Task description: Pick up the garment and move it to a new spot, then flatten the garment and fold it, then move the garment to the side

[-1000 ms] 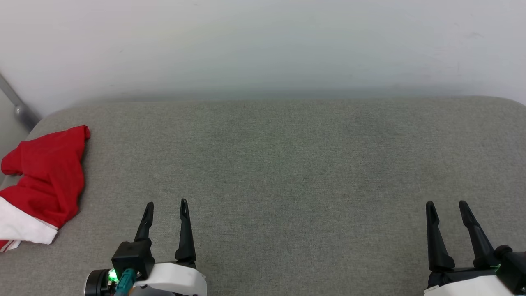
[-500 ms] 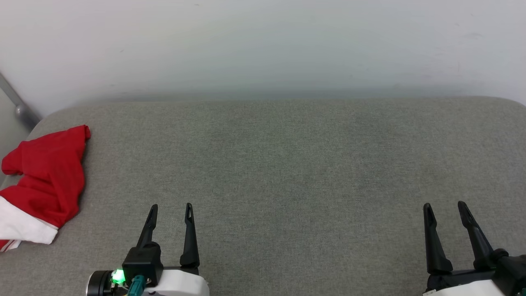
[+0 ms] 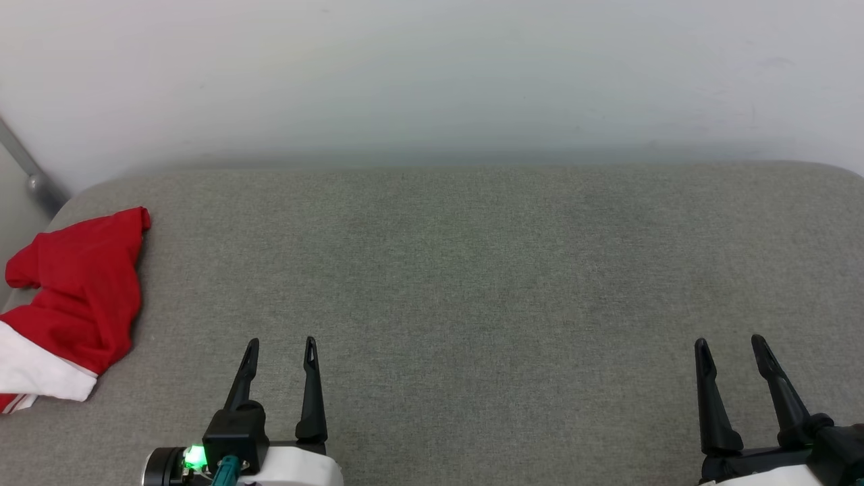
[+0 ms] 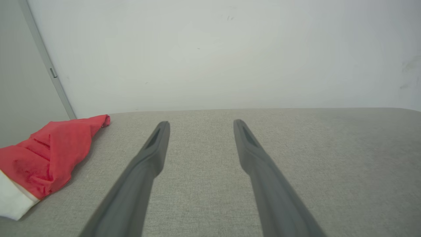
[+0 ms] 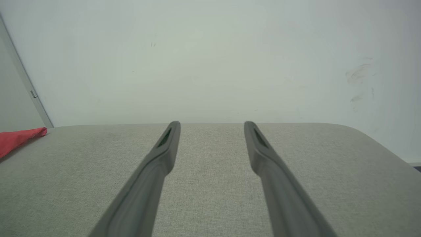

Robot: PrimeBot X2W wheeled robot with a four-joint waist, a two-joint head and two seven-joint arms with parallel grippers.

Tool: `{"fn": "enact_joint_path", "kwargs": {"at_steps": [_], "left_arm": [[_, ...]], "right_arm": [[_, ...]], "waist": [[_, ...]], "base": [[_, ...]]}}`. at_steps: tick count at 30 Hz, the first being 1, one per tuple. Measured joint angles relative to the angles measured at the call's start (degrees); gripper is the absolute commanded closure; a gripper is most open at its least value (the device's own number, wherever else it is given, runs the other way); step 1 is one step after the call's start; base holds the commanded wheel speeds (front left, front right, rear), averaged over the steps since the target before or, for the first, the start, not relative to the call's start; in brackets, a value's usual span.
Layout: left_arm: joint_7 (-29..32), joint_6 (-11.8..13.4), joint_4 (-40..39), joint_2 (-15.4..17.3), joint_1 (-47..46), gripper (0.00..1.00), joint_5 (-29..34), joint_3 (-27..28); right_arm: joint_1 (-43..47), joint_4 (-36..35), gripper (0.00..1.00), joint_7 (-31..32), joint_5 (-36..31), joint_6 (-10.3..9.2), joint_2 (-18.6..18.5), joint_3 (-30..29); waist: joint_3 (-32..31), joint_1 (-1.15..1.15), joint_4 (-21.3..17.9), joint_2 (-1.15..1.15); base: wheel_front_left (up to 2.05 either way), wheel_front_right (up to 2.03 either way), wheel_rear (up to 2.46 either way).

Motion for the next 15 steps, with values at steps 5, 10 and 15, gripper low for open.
{"fn": "enact_joint_path", "kwargs": {"at_steps": [5, 10, 15], "left_arm": [[0.0, 0.0, 0.3, 0.0, 0.1, 0.00, -1.1, -0.1], [0.0, 0.0, 0.6, 0.0, 0.2, 0.00, -1.5, -0.2], [0.0, 0.0, 1.0, 0.0, 0.3, 0.00, -1.8, -0.2]], "right_arm": [[0.0, 0.3, 0.00, 0.0, 1.0, 0.00, 0.0, 0.0], [0.0, 0.8, 0.00, 0.0, 2.1, 0.00, 0.0, -0.2], [0.0, 1.1, 0.00, 0.0, 2.5, 0.00, 0.0, -0.2]], "waist": [[-0.1, 0.00, 0.1, 0.00], [-0.1, 0.00, 0.2, 0.00], [-0.1, 0.00, 0.2, 0.00]], "base": [[0.00, 0.00, 0.00], [0.00, 0.00, 0.00], [0.00, 0.00, 0.00]]}}
